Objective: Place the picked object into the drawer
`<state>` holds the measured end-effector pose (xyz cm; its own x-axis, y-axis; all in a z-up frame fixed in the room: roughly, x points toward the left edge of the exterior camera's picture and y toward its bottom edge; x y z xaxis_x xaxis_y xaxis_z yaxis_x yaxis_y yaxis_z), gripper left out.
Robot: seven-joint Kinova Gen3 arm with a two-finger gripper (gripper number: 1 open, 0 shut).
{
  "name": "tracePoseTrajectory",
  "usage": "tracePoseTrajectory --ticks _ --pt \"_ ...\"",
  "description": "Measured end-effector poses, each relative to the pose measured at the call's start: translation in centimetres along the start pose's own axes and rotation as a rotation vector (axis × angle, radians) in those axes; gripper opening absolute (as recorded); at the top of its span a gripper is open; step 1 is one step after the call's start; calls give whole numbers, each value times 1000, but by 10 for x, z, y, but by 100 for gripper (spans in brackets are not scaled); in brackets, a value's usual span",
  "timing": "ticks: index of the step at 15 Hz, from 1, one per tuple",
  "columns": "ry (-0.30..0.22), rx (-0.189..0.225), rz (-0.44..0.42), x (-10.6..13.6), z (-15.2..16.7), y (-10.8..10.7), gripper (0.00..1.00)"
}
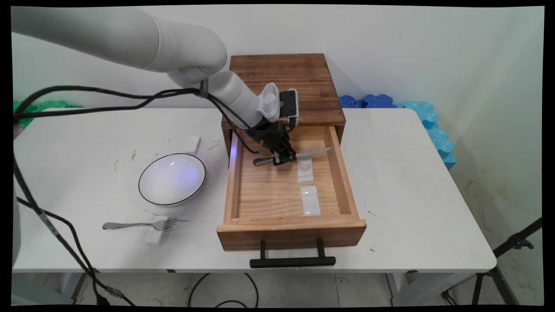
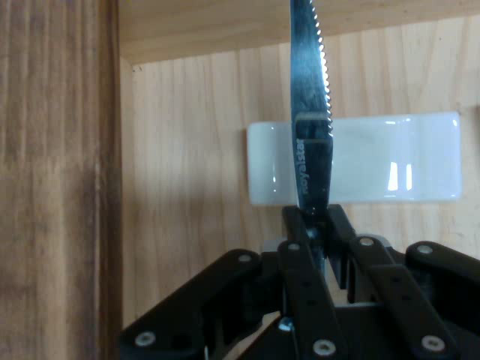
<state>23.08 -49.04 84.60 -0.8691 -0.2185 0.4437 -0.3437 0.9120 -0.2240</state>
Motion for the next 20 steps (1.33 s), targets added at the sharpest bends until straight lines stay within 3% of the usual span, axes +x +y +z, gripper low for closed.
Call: tracePoseTrajectory --ticks 14,15,20 --pt "-1 -13 2 -6 16 5 0" --pt "1 -14 3 -5 17 5 100" --pt "9 -14 2 -6 19 6 100"
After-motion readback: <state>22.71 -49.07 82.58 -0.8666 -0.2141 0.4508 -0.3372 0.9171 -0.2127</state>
